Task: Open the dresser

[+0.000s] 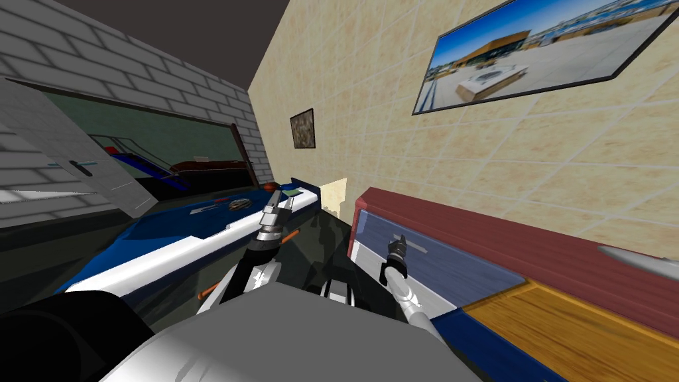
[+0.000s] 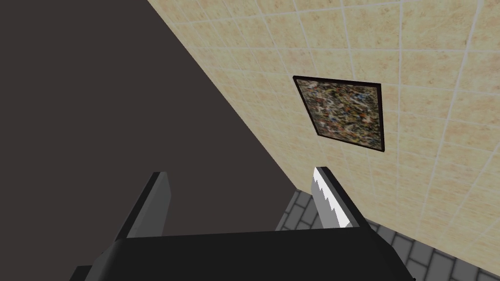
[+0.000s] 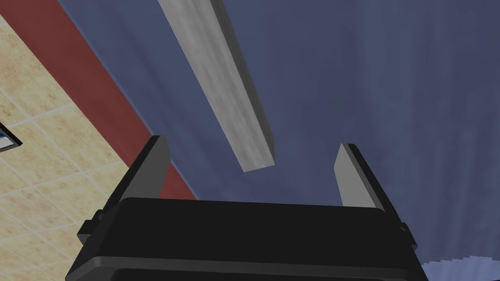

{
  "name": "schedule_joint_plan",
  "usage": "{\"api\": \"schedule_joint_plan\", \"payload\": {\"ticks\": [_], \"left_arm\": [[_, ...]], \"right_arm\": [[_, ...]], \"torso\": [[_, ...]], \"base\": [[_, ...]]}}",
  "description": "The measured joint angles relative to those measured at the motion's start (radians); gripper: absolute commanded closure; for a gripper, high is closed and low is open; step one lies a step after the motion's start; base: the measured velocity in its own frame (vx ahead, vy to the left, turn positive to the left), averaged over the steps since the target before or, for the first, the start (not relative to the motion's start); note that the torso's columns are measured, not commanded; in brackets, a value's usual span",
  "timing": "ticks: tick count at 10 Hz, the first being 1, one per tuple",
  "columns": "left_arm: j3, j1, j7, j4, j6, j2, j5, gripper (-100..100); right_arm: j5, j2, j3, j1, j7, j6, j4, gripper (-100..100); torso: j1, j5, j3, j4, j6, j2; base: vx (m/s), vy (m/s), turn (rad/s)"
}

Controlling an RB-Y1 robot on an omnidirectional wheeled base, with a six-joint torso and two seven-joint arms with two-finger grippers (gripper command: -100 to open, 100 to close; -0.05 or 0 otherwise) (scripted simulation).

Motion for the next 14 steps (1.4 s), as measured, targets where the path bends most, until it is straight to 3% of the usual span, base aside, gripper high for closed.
{"api": "schedule_joint_plan", "payload": {"ticks": [2,8,9,10,14], "left_arm": [[0.0,0.0,0.0,0.0,0.0,0.0,0.0,0],[0.0,0.0,0.0,0.0,0.0,0.0,0.0,0],[0.0,0.0,0.0,0.0,0.0,0.0,0.0,0],[0.0,-0.001,0.0,0.0,0.0,0.0,0.0,0],[0.0,0.0,0.0,0.0,0.0,0.0,0.0,0]], "right_arm": [[0.007,0.017,0.016,-0.004,0.009,-0.003,-0.004,-100],[0.035,0.058,0.082,0.054,0.058,-0.014,-0.102,-100],[0.035,0.059,0.082,0.055,0.063,-0.015,-0.106,100],[0.026,0.048,0.067,0.06,0.065,-0.013,-0.112,100],[0.008,0.014,0.018,0.009,0.019,-0.004,-0.023,100]], "torso": [[-0.001,0.0,-0.002,-0.001,0.001,-0.003],[0.0,0.0,0.001,0.0,0.0,0.001],[0.002,0.0,0.002,0.001,0.0,0.004],[0.003,0.0,0.003,0.0,-0.003,0.004],[0.001,-0.002,0.0,-0.001,-0.003,-0.001]], "base": [[0.09,-0.056,-0.208],[0.09,-0.038,-0.132],[-0.077,0.032,0.277],[-0.107,0.04,0.168],[-0.11,0.046,0.151]]}}
